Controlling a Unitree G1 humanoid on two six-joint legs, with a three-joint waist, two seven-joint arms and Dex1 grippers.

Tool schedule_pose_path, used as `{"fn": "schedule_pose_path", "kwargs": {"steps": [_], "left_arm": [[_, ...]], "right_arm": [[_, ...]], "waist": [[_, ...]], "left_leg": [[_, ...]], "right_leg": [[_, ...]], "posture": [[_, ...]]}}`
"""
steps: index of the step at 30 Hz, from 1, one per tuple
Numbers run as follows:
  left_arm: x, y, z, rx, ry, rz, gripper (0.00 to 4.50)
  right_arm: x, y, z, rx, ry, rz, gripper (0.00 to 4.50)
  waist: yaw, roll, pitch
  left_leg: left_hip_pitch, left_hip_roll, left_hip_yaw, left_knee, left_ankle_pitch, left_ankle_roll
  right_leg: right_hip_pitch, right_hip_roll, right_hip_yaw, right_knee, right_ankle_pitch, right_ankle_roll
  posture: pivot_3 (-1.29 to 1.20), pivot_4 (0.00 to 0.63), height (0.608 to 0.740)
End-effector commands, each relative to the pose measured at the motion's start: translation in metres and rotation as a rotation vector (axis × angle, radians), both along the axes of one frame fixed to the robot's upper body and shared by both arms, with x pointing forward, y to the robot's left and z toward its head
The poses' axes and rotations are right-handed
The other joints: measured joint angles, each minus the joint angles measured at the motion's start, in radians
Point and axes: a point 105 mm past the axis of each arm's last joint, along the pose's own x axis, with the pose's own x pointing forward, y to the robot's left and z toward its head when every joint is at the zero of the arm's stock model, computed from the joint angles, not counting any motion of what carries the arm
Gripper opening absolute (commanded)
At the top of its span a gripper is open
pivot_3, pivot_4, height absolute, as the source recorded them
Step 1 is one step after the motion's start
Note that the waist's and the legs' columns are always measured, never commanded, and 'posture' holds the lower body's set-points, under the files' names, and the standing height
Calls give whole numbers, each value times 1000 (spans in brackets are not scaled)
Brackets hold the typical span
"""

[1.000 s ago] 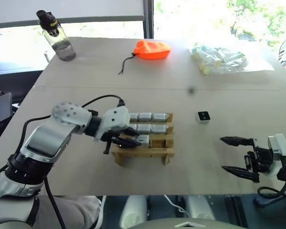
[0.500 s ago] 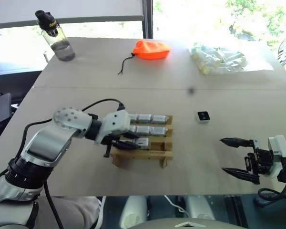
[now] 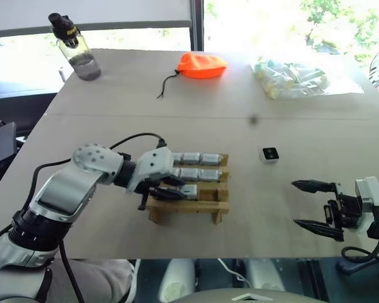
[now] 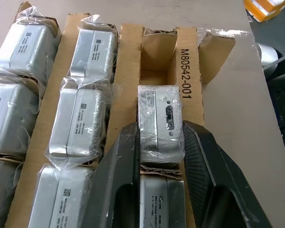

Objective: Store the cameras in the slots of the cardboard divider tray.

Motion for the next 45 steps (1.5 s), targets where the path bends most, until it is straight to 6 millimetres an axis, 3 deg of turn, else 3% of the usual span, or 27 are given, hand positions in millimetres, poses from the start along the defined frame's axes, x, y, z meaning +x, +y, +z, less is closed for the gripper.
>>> {"fn": "schedule_pose_path", "kwargs": {"steps": [1,8,9,20,26,31,41,45], "left_arm": [[8,-3,9,-24,-57,8,1705],[11,0,8,-13,-48,20,4265],[11,0,7,-1,-52,14,4402],[10,-2,26,-67,-95,14,4402],[-1,-2,37,-140,-99,-14,4402],[-2,2,65,-276,-90,46,4402],[-15,5,97,-463,-46,76,4402],[-19,10,95,-465,-44,102,4402]], "right_arm": [[0,-3,9,-4,-43,1,4500],[2,-3,10,-6,-47,5,4500],[2,-4,10,-8,-46,6,4500],[3,-10,7,-18,-38,2,4500],[4,-14,5,-40,35,-30,4500],[23,-18,3,-52,48,-213,4500],[83,-40,-10,-152,62,-700,4500],[92,-20,-21,-146,77,-817,4500]], "waist": [[0,0,0],[1,0,0],[3,0,0],[1,0,0],[1,0,0],[0,0,0],[-2,0,0],[-2,1,0]], "left_leg": [[0,0,0,0,0,0],[0,0,0,0,0,0],[0,0,0,0,0,0],[2,0,0,1,0,0],[1,0,0,1,0,0],[0,0,-1,1,0,0],[0,0,0,0,0,0],[0,0,-1,-1,0,-1]], "right_leg": [[0,0,0,0,0,0],[0,0,0,0,0,0],[0,0,0,0,0,0],[2,0,0,1,0,0],[1,-1,0,0,0,0],[1,-1,0,0,0,0],[1,-1,0,0,0,0],[0,-1,0,0,0,0]], "posture": [[0,150,726],[0,150,726],[0,150,726],[0,150,726],[0,150,726],[0,150,726],[0,150,726],[0,150,726]]}}
